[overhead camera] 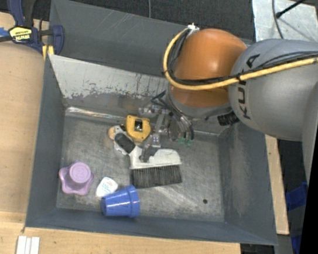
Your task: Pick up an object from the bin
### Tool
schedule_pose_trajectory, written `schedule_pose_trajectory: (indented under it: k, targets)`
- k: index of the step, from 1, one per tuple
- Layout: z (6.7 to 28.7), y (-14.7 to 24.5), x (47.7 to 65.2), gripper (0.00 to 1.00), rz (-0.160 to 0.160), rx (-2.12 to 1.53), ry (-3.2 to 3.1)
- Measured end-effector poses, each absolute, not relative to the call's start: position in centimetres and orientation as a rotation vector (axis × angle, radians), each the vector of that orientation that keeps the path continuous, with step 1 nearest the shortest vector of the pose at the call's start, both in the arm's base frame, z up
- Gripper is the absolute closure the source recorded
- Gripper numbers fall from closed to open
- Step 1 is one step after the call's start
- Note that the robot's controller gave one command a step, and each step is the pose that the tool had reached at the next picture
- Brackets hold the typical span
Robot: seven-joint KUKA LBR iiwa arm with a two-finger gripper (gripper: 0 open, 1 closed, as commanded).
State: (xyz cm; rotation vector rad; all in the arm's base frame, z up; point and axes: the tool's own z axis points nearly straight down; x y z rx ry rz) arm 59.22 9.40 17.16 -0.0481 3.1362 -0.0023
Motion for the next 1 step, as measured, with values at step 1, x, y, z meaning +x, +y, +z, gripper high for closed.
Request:
schedule_pose_trajectory:
  k: [1]
  targets:
    - [12.47, 8.75, 59.06, 0.0, 0.002, -0.064, 3.132]
